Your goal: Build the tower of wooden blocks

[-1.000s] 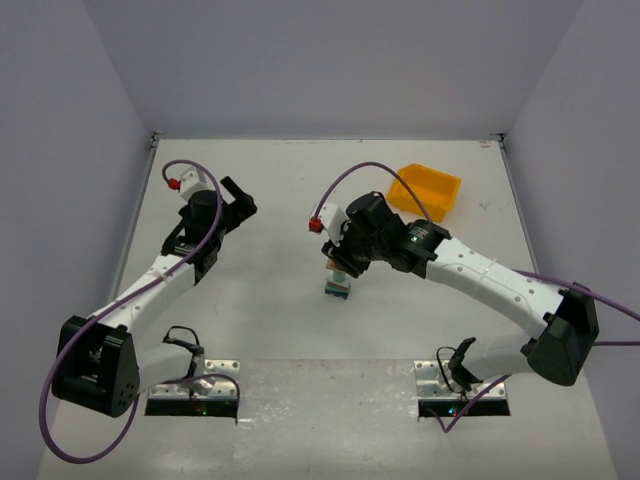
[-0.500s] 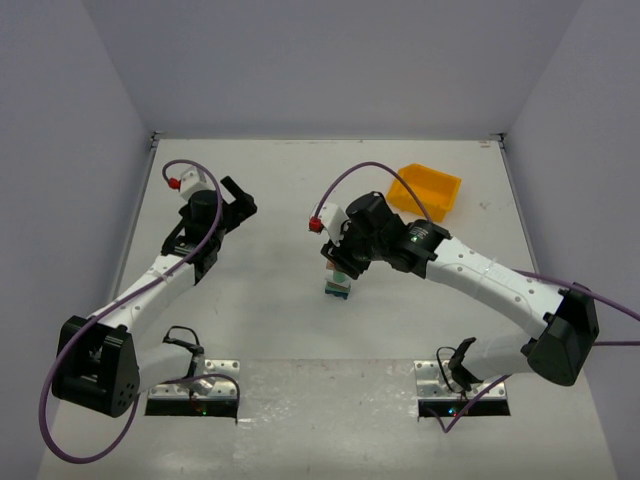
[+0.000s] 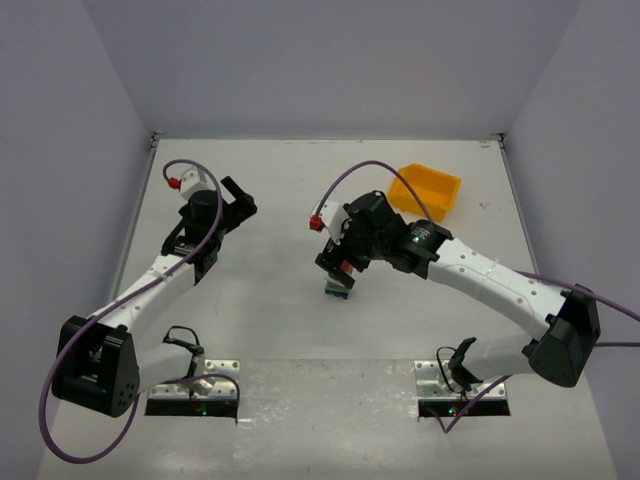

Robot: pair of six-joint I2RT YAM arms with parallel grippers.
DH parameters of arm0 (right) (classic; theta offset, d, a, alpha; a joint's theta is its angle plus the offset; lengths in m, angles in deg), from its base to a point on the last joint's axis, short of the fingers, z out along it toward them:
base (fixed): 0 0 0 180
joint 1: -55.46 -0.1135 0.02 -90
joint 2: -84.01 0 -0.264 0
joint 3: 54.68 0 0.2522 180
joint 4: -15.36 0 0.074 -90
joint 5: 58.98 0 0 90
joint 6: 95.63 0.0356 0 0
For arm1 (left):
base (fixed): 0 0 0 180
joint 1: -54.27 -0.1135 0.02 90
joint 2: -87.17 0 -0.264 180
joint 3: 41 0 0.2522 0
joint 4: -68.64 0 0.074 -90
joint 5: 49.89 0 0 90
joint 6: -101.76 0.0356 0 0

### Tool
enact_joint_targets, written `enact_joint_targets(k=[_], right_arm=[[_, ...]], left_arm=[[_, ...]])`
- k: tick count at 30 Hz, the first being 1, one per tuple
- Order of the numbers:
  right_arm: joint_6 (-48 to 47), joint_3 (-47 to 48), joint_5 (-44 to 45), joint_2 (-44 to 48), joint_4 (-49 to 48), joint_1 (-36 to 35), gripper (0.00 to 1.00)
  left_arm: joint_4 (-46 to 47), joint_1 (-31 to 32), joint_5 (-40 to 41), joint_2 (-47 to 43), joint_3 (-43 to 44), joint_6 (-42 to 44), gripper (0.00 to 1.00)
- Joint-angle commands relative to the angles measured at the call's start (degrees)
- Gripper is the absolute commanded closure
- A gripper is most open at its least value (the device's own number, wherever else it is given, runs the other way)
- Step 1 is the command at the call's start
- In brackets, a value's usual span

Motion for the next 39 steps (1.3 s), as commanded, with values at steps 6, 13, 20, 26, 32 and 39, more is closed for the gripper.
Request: enact_joint_targets(k=[6,13,20,26,32,39], right_arm=[[8.9,-1.4,11.9,10.8,-9.6,2.9,0.01],[20.5,-7.7,12.0,15.1,-9.5,25.6,0.01],[35.5,-19.8,6.2,12.4,-10.4,49.2,0.01],[44.0,-34.6,16.0,17.9,-14.9,51.9,0.01],[48.1,-41.9,19.4,27.1,-17.8,51.9,0.01],[52.2,-44.2,21.8,38.4,-17.2,51.9,0.01]], left_arm=[[-0.3,0.0,0.0,-1.5,0.9,0.0,0.00],[-4.1,0.0,1.9,-5.3,0.4,-1.2,0.00],[-9.4,0.0,8.5,-8.7,-0.6,-4.2,0.00],[-11.1,0.0,11.9,-10.5,-2.4,-5.8,0.00],[-11.6,0.0,15.9,-13.4,-3.8,-7.0,0.00],[-12.1,0.0,19.1,-16.8,-4.7,-7.7,0.00]])
